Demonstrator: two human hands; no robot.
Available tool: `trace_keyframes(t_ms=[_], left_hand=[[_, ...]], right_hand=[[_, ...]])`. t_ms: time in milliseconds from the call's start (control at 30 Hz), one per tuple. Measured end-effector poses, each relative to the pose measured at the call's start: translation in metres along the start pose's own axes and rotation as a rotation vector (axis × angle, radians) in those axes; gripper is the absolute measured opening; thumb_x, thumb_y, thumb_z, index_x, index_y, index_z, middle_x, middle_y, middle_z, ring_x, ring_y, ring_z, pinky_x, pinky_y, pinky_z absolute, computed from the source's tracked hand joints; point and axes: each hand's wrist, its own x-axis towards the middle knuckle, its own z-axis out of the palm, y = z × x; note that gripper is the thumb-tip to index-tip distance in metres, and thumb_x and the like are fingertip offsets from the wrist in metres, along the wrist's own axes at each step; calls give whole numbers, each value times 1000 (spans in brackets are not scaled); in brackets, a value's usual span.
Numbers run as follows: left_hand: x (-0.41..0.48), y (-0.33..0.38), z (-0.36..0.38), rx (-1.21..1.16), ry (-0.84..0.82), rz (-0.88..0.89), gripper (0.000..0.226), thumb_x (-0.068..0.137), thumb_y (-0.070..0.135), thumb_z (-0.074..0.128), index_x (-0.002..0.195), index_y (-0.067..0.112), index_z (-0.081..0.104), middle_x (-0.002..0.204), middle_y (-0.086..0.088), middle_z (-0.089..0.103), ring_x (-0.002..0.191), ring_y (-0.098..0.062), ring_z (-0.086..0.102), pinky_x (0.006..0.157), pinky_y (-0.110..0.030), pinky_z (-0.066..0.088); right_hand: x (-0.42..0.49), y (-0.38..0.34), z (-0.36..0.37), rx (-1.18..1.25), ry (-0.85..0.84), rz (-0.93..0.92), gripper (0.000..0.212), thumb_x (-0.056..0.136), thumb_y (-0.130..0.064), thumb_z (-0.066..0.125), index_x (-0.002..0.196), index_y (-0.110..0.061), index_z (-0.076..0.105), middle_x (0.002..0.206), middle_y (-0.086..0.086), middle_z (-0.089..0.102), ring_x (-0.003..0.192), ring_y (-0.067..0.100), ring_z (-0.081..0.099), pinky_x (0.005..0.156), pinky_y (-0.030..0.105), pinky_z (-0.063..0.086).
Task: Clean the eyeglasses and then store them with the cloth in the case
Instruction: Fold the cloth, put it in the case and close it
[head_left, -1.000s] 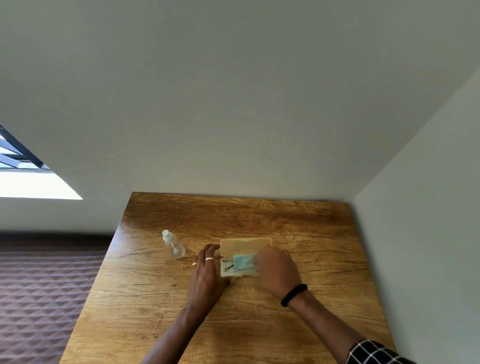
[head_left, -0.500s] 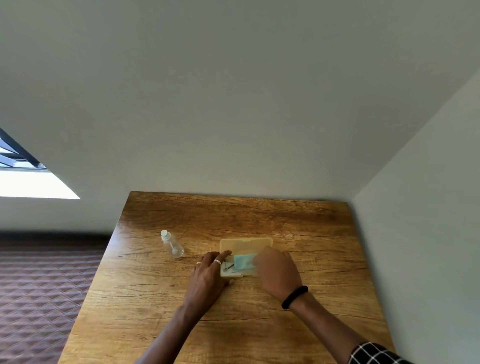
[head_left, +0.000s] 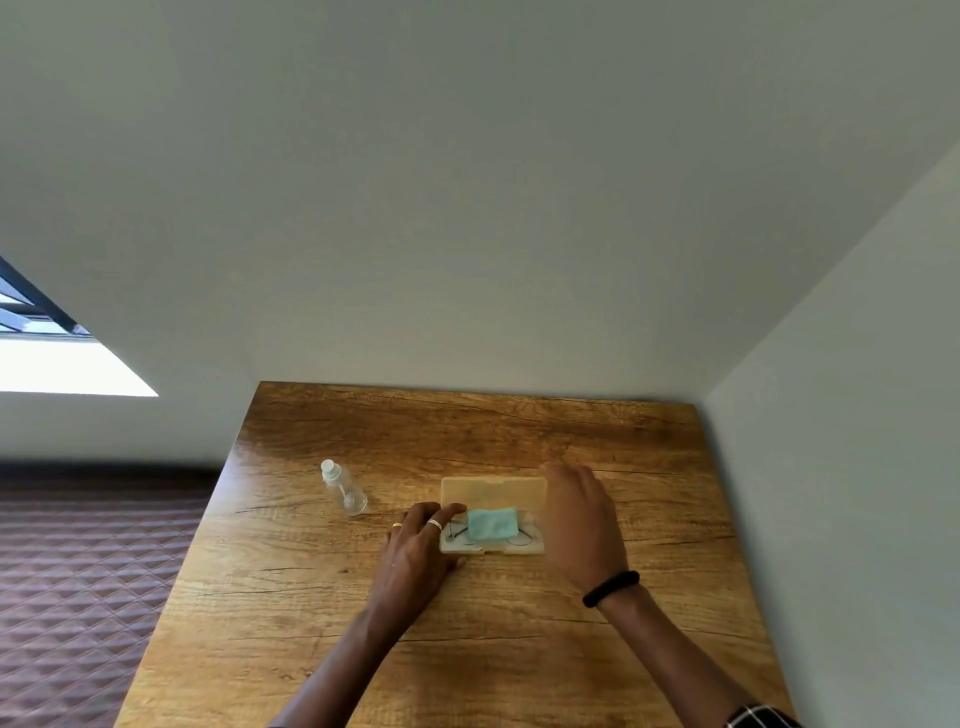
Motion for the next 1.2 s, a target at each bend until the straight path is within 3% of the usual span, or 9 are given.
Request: trace_keyframes(t_ms=[100, 200, 433, 533, 633, 733, 1000, 1100, 1200], left_hand=[[-1, 1, -1, -10, 1, -5, 81, 79, 34, 78, 146, 38, 33, 140, 2, 46, 126, -18, 48, 99, -39, 45], [-3, 3, -1, -49, 18, -26, 87, 78, 32, 79, 150, 31, 30, 139, -1, 49, 122, -18, 51, 98, -38, 46], [-4, -1, -1, -220, 32, -134, 84, 72, 46, 81, 136, 20, 34, 122, 1, 62, 105, -17, 66, 89, -38, 56], [-1, 1, -4, -280, 56, -143, 118, 70, 41, 86, 155, 17, 7, 120, 5, 66, 102, -11, 66, 93, -32, 51], [-2, 3, -8, -266, 41, -113, 128, 69, 33, 88, 156, 16, -3, 120, -1, 65, 102, -13, 65, 94, -33, 52], [-3, -2, -9, -229, 19, -81, 124, 69, 39, 87, 156, 27, 0, 126, -5, 63, 110, -17, 62, 97, -43, 53], [-4, -1, -13, -238, 2, -84, 98, 72, 45, 83, 151, 25, 29, 130, -1, 56, 115, -13, 54, 101, -41, 49], [-2, -1, -16, -292, -20, -114, 96, 70, 44, 85, 149, 28, 33, 126, 8, 53, 111, -9, 56, 97, -32, 51], [3, 6, -25, -341, -62, -149, 90, 68, 36, 88, 143, 28, 39, 114, 11, 58, 99, -1, 62, 83, -10, 50]], right_hand=[[11, 8, -5, 102, -209, 91, 103, 69, -35, 86, 150, -30, 23, 151, 2, 37, 137, 21, 37, 111, 44, 38], [16, 11, -4, 147, -437, 148, 119, 67, -37, 87, 152, -39, 4, 160, 0, 25, 144, 22, 29, 115, 44, 32], [1, 9, 3, 87, -458, 135, 126, 62, -31, 91, 150, -46, 2, 149, 2, 41, 132, 21, 40, 108, 40, 39], [-4, 8, 1, 72, -431, 108, 124, 64, -25, 90, 150, -45, 4, 148, 3, 41, 133, 22, 40, 109, 40, 38], [-8, 9, 0, 58, -410, 78, 118, 67, -24, 88, 151, -43, 7, 154, -3, 35, 137, 19, 36, 113, 40, 34], [-9, 12, 2, 54, -406, 75, 112, 68, -27, 88, 150, -40, 14, 156, -5, 34, 138, 18, 36, 114, 38, 33], [-13, 14, 1, 32, -413, 96, 101, 71, -30, 85, 147, -41, 19, 137, -1, 52, 121, 11, 50, 99, 25, 44], [-11, 15, -1, 46, -430, 93, 96, 74, -29, 83, 146, -42, 22, 136, -3, 53, 120, 10, 51, 95, 23, 44], [-8, 17, -2, 52, -460, 107, 89, 77, -32, 80, 145, -44, 23, 129, -3, 56, 117, 11, 53, 94, 28, 48]])
